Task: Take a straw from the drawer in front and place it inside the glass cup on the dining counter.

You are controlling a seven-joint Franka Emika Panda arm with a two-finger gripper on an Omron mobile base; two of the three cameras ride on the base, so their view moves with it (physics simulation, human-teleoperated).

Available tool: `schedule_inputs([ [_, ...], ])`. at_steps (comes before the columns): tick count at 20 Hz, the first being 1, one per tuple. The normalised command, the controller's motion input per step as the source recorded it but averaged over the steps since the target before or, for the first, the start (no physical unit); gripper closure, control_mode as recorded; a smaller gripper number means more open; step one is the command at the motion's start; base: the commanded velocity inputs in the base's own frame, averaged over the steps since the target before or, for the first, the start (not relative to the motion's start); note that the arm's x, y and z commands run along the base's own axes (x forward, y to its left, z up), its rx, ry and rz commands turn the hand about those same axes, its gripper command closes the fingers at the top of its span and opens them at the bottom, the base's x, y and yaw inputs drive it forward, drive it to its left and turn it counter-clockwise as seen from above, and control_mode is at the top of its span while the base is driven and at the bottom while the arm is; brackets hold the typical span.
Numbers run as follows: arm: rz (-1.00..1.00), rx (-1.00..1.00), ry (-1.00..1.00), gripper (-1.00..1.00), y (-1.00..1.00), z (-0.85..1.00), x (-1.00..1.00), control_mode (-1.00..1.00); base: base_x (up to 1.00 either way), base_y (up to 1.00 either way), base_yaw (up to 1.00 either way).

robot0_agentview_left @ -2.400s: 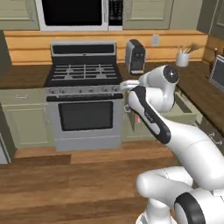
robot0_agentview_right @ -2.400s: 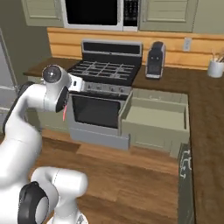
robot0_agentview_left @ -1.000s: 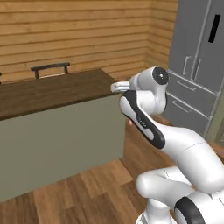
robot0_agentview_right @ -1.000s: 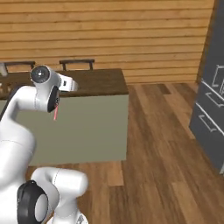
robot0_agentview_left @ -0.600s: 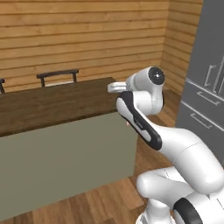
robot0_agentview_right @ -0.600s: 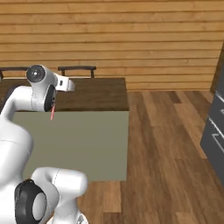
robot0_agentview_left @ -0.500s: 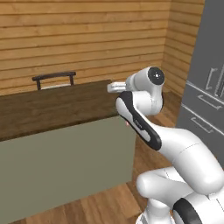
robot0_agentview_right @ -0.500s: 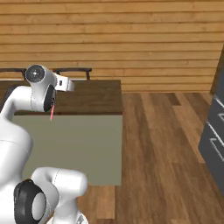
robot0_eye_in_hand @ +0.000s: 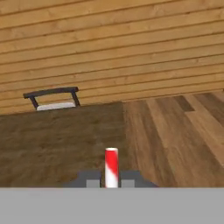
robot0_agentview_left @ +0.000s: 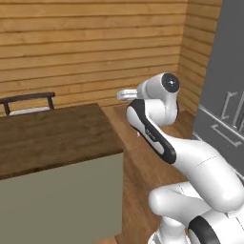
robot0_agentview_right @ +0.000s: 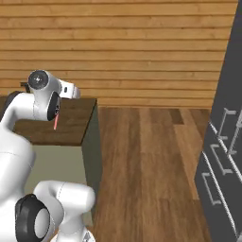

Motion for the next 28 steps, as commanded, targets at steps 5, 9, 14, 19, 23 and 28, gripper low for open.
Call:
schedule_inputs([
  [5, 0.0, 0.0, 0.0, 1.0, 0.0, 0.0, 0.0, 1.0, 0.93, -0.86, 0.13],
  [9, 0.0, 0.0, 0.0, 1.0, 0.0, 0.0, 0.0, 1.0, 0.52, -0.95, 0.12],
  [14, 0.0, 0.0, 0.0, 1.0, 0.0, 0.0, 0.0, 1.0, 0.71, -0.37, 0.1],
  [19, 0.0, 0.0, 0.0, 1.0, 0.0, 0.0, 0.0, 1.0, 1.0, 0.0, 0.03],
  [23, 0.0, 0.0, 0.0, 1.0, 0.0, 0.0, 0.0, 1.0, 1.0, 0.0, 0.01],
  [28, 0.0, 0.0, 0.0, 1.0, 0.0, 0.0, 0.0, 1.0, 1.0, 0.0, 0.03],
])
